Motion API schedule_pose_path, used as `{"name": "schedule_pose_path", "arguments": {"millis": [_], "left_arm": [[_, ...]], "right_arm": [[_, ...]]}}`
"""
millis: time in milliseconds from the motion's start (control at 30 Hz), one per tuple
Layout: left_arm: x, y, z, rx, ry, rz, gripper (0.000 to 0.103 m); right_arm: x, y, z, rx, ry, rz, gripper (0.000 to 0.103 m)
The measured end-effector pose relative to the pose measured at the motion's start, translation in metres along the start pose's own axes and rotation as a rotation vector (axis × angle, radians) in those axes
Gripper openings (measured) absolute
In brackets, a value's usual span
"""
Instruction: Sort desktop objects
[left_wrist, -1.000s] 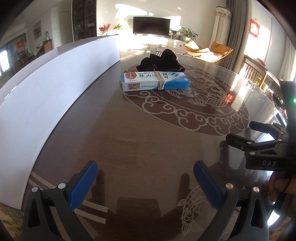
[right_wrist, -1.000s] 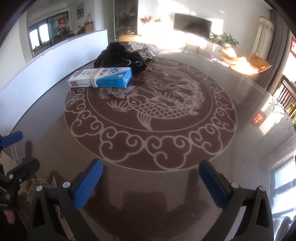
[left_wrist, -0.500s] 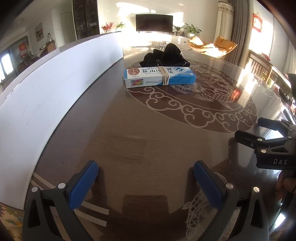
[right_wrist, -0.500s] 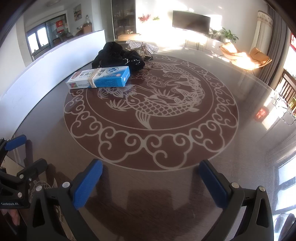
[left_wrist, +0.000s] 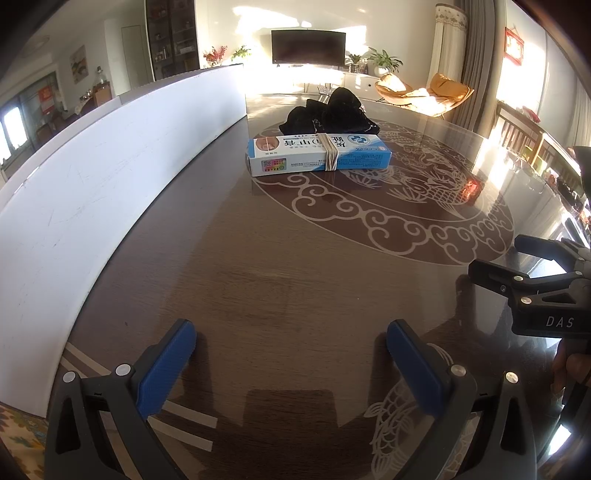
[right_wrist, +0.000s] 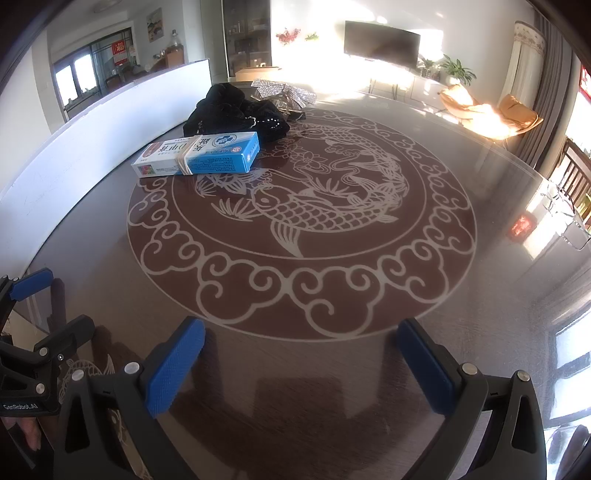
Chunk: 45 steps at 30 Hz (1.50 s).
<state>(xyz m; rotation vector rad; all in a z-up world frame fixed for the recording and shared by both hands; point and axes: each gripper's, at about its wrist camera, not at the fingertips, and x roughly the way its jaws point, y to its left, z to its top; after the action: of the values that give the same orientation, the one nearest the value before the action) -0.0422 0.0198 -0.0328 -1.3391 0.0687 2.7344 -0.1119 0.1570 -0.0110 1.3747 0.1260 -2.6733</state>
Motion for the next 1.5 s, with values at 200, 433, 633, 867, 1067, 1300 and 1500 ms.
{"name": "schedule_pose_path", "arguments": {"millis": [200,433,633,867,1067,1300,1500], "left_arm": [[0.0002,0.0,0.0001,0.0,0.0,0.0,0.103],[0.0009,0.0,0.0003,0.0,-0.001,0.0,0.103],[0.0015,-0.0001,0.0004,0.0,-0.001,0.0,0.103],[0.0018,0.0,0.0005,0.001,-0.001,0.0,0.103],[0.0023,-0.0001,0.0006,0.001,-0.001,0.0,0.103],[0.001,0.0018,0.0023,0.015,0.0,-0.013,0.103],[0.0014,0.0042,0.0035,0.023,0.001,-0.021,0.103]], "right_arm": [[-0.0001,0.0,0.0,0.0,0.0,0.0,0.103],[-0.0002,0.0,0.0001,0.0,0.0,0.0,0.103],[-0.0004,0.0,0.0001,0.0,0.0,0.0,0.103],[-0.0004,0.0002,0.0,0.0,0.0,0.0,0.103],[-0.0004,0.0,0.0001,0.0,0.0,0.0,0.103],[-0.0004,-0.0001,0.0001,0.0,0.0,0.0,0.103],[-0.0005,-0.0001,0.0,0.001,0.0,0.0,0.103]]}}
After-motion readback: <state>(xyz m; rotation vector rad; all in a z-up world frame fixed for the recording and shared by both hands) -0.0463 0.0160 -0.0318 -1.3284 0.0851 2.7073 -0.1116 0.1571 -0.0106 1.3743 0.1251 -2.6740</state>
